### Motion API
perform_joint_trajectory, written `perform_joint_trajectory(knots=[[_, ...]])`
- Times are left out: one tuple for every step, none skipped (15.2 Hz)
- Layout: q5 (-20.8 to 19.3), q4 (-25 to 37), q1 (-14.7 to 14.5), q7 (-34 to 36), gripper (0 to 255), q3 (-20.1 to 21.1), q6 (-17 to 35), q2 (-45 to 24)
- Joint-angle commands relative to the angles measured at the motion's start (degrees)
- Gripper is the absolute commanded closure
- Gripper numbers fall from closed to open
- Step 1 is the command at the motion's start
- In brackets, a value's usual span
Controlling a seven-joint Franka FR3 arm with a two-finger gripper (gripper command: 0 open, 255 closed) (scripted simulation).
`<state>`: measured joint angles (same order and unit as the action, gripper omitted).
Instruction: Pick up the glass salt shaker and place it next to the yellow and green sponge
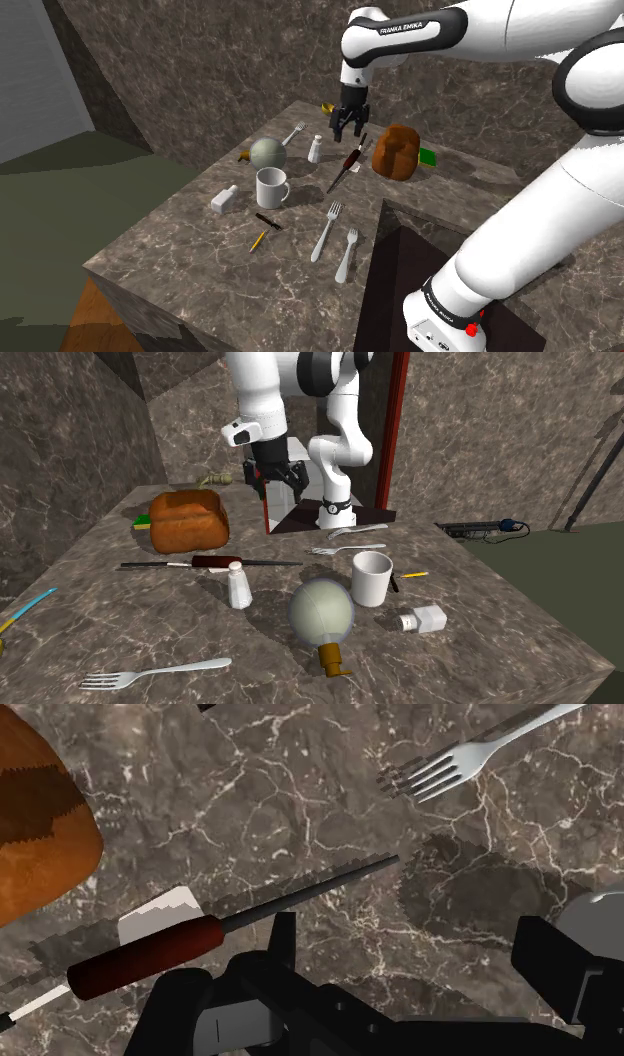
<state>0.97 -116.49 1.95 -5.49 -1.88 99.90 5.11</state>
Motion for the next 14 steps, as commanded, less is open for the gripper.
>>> perform_joint_trajectory(knots=[[0.23,4.12,0.19,-0.50,0,-0.26,0.44,-4.78],[0.34,6.13,0.34,-0.82,0,-0.42,0.62,-7.07],[0.47,8.22,0.50,-1.13,0,-0.56,0.73,-9.38],[0.61,10.41,0.66,-1.43,0,-0.69,0.76,-11.71],[0.76,12.69,0.83,-1.72,0,-0.81,0.72,-14.05],[0.92,15.07,1.02,-2.01,0,-0.91,0.59,-16.42],[1.08,17.57,1.22,-2.28,0,-1.00,0.38,-18.81],[1.25,20.18,1.42,-2.54,0,-1.08,0.09,-21.24],[1.42,22.92,1.63,-2.79,0,-1.14,-0.29,-23.71],[1.59,25.80,1.86,-3.02,0,-1.19,-0.77,-26.22],[1.76,28.85,2.09,-3.24,0,-1.23,-1.35,-28.80],[1.93,32.08,2.34,-3.44,0,-1.25,-2.05,-31.45],[2.04,34.53,2.53,-3.56,0,-1.25,-2.62,-33.40],[2.05,33.64,2.52,-3.57,0,-1.23,-1.81,-33.32]])
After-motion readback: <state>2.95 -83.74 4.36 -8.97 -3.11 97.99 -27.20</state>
